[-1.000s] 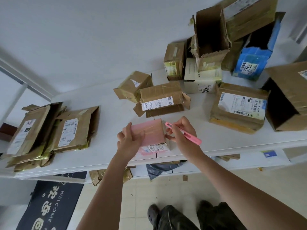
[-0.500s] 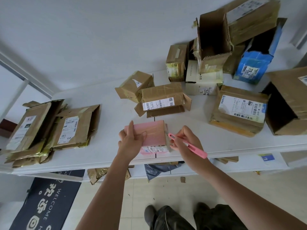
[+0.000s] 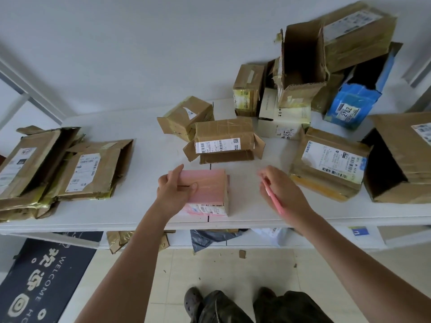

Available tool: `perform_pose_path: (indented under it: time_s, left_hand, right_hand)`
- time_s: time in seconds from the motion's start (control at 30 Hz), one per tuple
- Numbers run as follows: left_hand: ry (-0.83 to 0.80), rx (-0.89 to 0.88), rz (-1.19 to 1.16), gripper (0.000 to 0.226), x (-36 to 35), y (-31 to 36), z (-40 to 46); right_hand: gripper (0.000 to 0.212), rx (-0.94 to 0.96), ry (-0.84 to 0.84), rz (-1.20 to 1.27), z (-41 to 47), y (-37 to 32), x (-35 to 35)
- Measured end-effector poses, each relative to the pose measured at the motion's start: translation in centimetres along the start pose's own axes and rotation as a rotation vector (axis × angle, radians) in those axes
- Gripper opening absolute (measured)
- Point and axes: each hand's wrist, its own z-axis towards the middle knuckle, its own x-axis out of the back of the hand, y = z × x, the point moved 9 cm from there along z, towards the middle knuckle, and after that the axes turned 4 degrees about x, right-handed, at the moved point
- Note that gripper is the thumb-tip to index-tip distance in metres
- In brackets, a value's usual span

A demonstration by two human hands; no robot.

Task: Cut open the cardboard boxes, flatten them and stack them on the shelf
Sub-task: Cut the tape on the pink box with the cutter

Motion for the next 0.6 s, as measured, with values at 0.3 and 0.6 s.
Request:
perform_pose_path:
  time_s: [0.3, 0.6]
  left_hand:
    - [-0.071, -0.043, 0.075, 0.067, 0.1, 1.9, 1.3]
    - [0.180, 0.124, 0.154, 0.071, 2.4, 1.7, -2.0]
  right_hand:
    - [0.054, -0.106, -0.417, -0.628, 1.9, 4.0, -2.8]
    - [0.058, -0.007, -0.421, 0.257, 5.8, -6.9, -7.0]
